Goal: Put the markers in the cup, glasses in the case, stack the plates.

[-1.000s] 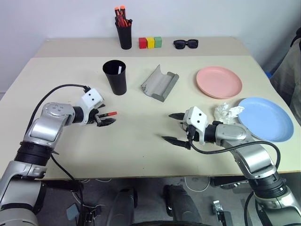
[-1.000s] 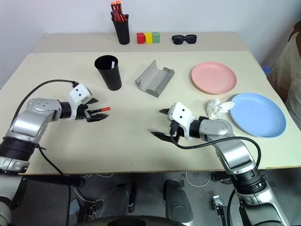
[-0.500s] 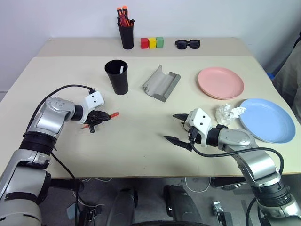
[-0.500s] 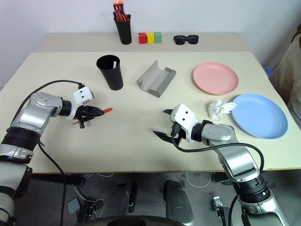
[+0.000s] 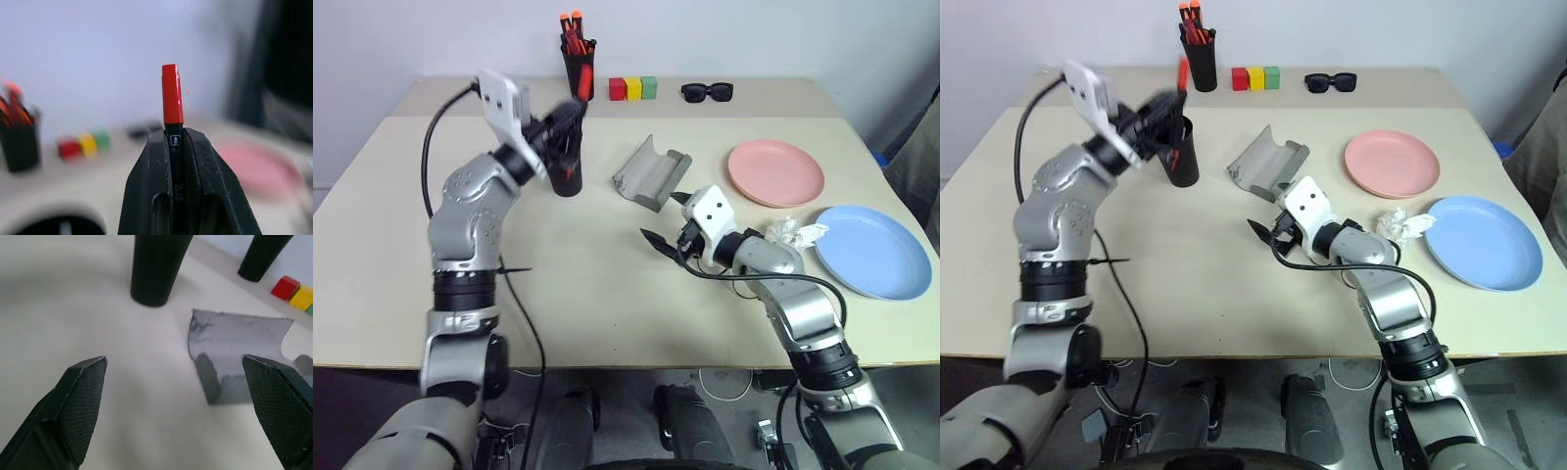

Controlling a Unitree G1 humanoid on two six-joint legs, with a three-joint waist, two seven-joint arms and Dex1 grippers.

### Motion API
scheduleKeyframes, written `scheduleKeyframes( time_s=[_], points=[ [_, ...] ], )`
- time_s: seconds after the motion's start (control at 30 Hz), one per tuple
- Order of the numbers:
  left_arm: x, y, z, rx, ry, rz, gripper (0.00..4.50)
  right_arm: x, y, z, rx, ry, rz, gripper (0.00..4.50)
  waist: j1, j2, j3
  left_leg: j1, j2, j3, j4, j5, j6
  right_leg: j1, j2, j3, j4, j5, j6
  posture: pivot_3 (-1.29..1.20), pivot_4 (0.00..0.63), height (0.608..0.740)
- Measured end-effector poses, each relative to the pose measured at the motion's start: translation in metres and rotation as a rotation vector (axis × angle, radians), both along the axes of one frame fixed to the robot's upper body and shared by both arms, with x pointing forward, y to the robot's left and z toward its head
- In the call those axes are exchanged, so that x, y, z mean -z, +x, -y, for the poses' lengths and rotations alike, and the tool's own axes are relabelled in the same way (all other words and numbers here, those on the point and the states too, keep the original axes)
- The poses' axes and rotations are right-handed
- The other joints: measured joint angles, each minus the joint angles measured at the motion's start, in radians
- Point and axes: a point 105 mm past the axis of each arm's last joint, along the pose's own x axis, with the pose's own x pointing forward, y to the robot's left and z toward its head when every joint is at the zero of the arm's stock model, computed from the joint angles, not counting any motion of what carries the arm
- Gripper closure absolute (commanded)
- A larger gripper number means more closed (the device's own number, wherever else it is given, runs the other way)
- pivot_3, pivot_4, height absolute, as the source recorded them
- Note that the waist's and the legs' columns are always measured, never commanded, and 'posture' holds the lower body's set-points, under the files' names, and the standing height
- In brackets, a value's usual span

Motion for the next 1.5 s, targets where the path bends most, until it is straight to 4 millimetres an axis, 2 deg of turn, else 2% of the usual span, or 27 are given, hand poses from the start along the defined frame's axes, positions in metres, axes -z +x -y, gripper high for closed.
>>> scheduleKeyframes(
  time_s=[0.07, 0.13, 0.27, 0.37, 0.7, 1.0, 1.13, 1.2, 1.3, 1.33, 1.5],
  points=[
    [-0.01, 0.011, -0.009, -0.164, -0.019, 0.065, 4.47, -0.007, 0.002, -0.008, -0.001, 0.038, 0.017, 0.0, -0.005, 0.0, 0.0, 0.002, 0.0, 0.001, -0.001, 0.0, 0.0, 0.0, 0.0, 0.001, 0.0, 0.0, 0.0, 0.0, 0.15, 0.74],
    [-0.006, 0.022, -0.02, -0.288, -0.018, 0.08, 4.47, -0.015, 0.005, -0.012, 0.014, 0.1, 0.028, 0.0, -0.006, 0.001, 0.0, 0.002, 0.0, 0.001, -0.002, 0.0, 0.0, 0.0, 0.001, 0.0, 0.0, 0.0, 0.0, 0.0, 0.15, 0.74],
    [0.028, 0.045, -0.037, -0.451, -0.005, 0.014, 4.47, -0.037, 0.011, -0.019, 0.06, 0.236, 0.066, 0.0, -0.002, 0.001, 0.0, 0.001, 0.0, 0.001, -0.001, 0.0, 0.0, 0.0, 0.0, 0.0, 0.0, 0.0, 0.0, 0.0, 0.15, 0.74],
    [0.043, 0.054, -0.046, -0.518, -0.025, -0.022, 4.47, -0.04, 0.012, -0.019, 0.074, 0.272, 0.07, 0.0, 0.003, 0.0, 0.0, 0.0, -0.002, 0.0, -0.001, 0.0, 0.0, 0.0, -0.001, 0.0, -0.001, 0.001, 0.001, 0.0, 0.15, 0.74],
    [0.053, 0.062, -0.041, -0.508, -0.088, -0.033, 4.47, -0.03, 0.006, -0.022, 0.077, 0.287, 0.04, 0.0, -0.003, 0.0, 0.0, 0.0, -0.002, 0.0, -0.002, 0.0, 0.0, 0.0, 0.0, 0.0, -0.001, 0.001, 0.001, 0.0, 0.15, 0.74],
    [0.055, 0.063, -0.037, -0.499, -0.093, -0.033, 4.47, -0.03, 0.005, -0.022, 0.076, 0.289, 0.04, 0.0, -0.003, 0.0, 0.0, 0.0, -0.002, 0.0, -0.002, 0.0, 0.0, 0.0, 0.0, 0.0, -0.001, 0.001, 0.001, 0.0, 0.15, 0.74],
    [0.056, 0.063, -0.034, -0.489, -0.097, -0.035, 2.9, -0.03, 0.005, -0.022, 0.075, 0.289, 0.039, 0.0, -0.003, 0.0, 0.0, 0.0, -0.002, 0.0, -0.002, 0.0, 0.0, 0.0, 0.0, 0.0, -0.001, 0.001, 0.001, 0.0, 0.15, 0.74],
    [0.056, 0.063, -0.035, -0.493, -0.102, -0.035, 1.77, -0.03, 0.005, -0.022, 0.075, 0.289, 0.039, 0.0, -0.003, 0.0, 0.0, 0.0, -0.002, 0.0, -0.002, 0.0, 0.0, 0.0, 0.0, 0.0, -0.001, 0.001, 0.001, 0.0, 0.15, 0.74],
    [0.056, 0.063, -0.036, -0.5, -0.111, -0.037, 0.36, -0.03, 0.005, -0.022, 0.074, 0.289, 0.037, 0.0, -0.003, 0.0, 0.0, 0.0, -0.002, 0.0, -0.002, 0.0, 0.0, 0.0, 0.0, 0.0, -0.001, 0.001, 0.001, 0.0, 0.15, 0.74],
    [0.056, 0.063, -0.036, -0.501, -0.112, -0.037, 0.02, -0.03, 0.005, -0.023, 0.074, 0.288, 0.036, 0.0, -0.003, 0.0, 0.0, 0.0, -0.002, 0.0, -0.002, 0.0, 0.0, 0.0, 0.0, 0.0, -0.001, 0.001, 0.001, 0.0, 0.15, 0.74],
    [0.056, 0.062, -0.035, -0.495, -0.136, -0.039, 0.02, -0.03, 0.005, -0.023, 0.069, 0.286, 0.034, 0.0, -0.003, 0.0, 0.0, 0.0, -0.002, 0.0, -0.002, 0.0, 0.0, 0.0, 0.0, 0.0, -0.001, 0.001, 0.001, 0.0, 0.15, 0.74]
  ],
)
